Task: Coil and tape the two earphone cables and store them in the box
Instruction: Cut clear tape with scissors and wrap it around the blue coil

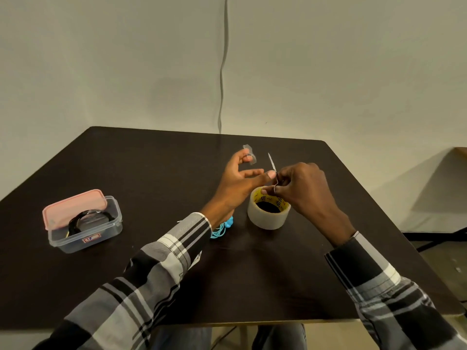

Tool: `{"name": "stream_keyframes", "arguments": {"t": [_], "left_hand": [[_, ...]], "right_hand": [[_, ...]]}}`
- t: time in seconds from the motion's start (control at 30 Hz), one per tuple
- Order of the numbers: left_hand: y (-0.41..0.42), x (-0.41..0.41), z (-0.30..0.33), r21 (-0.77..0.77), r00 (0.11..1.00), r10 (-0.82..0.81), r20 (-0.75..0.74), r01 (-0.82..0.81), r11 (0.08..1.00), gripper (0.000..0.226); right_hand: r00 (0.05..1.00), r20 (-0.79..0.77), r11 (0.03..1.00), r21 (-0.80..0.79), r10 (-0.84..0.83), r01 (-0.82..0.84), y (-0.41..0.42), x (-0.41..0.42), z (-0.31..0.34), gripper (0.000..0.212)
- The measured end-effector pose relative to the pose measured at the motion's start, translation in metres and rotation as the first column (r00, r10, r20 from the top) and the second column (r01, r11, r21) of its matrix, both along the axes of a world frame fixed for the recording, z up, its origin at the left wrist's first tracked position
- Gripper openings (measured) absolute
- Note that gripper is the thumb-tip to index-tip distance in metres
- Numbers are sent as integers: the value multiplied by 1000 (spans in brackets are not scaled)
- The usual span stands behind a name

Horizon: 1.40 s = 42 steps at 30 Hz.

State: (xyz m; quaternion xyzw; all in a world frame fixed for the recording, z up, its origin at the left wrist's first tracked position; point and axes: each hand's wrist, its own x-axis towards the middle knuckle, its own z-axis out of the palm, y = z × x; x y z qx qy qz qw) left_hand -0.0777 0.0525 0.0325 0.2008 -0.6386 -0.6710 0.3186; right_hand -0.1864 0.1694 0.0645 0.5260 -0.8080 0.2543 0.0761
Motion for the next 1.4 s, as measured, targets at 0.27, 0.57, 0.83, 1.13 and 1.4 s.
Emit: {"name": "stream_keyframes", "arguments": {"t": [0.27, 0.57, 0.83, 1.13, 1.4], "left_hand": [[10, -2, 13, 69, 989, 48, -138, -38, 997, 66], [6, -4, 13, -73, 992, 73, -103, -80, 994, 75], [-7, -1, 11, -209, 996, 90, -10, -90, 974, 80], [-4, -7, 7, -132, 999, 36, 12, -34, 991, 87], [-12, -10, -10, -73, 995, 97, 23, -95, 993, 66]], "right_hand": [[1000, -18, 995, -96, -13, 12, -8, 17, -15, 26], [998, -53, 983, -182, 20, -30, -8, 15, -27, 26], [998, 40, 983, -177, 50, -42, -6, 7, -24, 21], [913, 398, 996, -1, 86, -94, -8, -16, -12, 8], [914, 385, 984, 168, -127, 66, -6, -25, -33, 6]]}}
